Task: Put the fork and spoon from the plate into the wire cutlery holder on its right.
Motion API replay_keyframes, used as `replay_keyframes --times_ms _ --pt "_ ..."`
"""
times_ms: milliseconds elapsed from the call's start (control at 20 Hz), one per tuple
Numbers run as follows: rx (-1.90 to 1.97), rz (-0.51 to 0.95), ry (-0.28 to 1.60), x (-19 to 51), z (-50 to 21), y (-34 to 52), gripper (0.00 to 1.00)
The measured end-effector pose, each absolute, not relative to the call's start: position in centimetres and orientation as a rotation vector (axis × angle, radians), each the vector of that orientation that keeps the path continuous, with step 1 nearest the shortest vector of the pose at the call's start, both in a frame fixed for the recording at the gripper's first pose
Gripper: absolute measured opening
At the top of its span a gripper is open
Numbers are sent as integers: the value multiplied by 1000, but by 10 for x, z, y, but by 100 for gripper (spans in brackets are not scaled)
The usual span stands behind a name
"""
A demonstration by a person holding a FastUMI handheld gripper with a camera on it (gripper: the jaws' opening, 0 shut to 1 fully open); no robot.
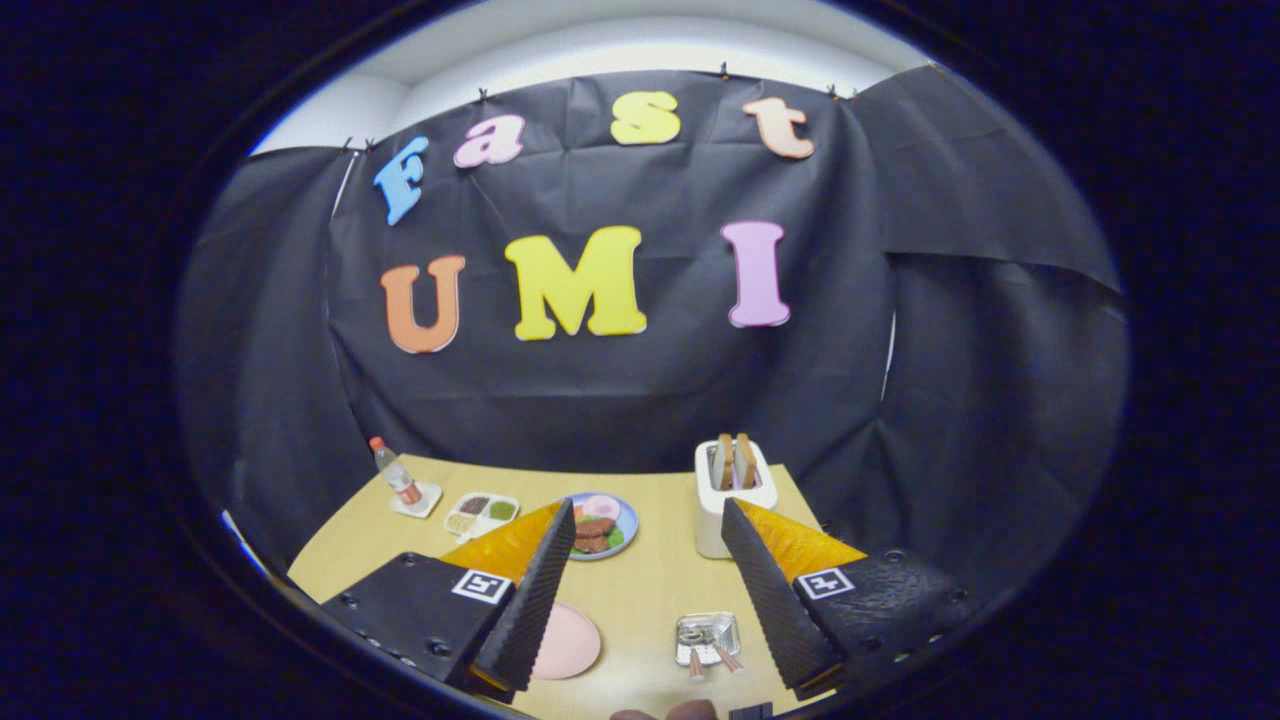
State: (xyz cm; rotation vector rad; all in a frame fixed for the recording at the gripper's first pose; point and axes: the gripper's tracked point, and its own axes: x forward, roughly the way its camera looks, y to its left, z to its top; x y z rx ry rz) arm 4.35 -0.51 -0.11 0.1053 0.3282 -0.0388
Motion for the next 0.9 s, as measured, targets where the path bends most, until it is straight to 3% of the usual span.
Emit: replay_keyframes --times_ms 400,900 --pt "119 -104 140 -21 17 -10 88" --pt "88 -125 72 -45 38 -3 88"
